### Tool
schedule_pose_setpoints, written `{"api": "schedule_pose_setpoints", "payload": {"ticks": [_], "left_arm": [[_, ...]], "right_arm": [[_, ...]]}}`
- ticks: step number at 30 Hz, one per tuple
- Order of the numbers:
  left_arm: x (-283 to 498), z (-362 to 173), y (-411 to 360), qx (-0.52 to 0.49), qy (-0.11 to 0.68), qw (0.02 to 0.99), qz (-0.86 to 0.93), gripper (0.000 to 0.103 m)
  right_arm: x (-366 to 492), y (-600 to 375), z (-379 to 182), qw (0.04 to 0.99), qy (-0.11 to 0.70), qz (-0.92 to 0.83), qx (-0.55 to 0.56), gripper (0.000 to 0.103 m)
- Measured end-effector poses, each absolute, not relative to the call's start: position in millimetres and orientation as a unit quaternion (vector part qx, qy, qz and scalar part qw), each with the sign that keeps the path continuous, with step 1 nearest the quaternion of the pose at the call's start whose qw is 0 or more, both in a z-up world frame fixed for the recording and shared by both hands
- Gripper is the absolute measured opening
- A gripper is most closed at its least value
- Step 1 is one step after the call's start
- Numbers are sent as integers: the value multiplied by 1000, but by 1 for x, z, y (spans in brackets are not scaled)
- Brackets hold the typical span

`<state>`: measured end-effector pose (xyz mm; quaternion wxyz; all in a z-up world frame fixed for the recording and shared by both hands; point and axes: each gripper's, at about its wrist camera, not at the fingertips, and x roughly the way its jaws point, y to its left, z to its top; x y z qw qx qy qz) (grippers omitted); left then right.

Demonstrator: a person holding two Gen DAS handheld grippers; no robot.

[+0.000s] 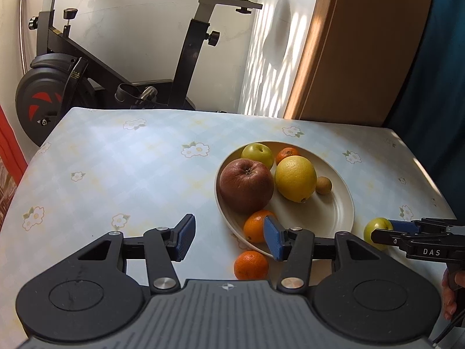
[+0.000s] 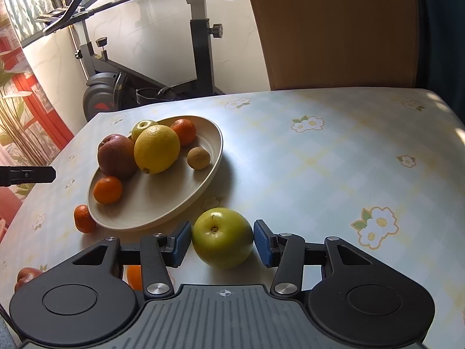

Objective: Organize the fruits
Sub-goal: 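Hold the green apple in the right tool while the left tool grasps a tangerine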

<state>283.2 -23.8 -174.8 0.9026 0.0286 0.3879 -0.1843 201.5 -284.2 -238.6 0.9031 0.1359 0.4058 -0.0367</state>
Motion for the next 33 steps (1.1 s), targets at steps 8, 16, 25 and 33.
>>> {"api": "schedule_pose_setpoints", "payload": {"ticks": [8,16,25,33], "left_arm": [[288,-198,-24,5,429,880,-205,55],[285,-210,-30,23,440,869,-225,55],[288,-221,-33,22,451,862,-232,55],[293,-226,-26,-2,460,858,-230,55]], "right_arm": [[194,-290,-238,903,404,-36,143,44],[189,-293,-237,903,405,-43,140,44],[187,-297,-236,902,404,-46,145,44],[187,-298,-237,902,401,-47,150,44]]}}
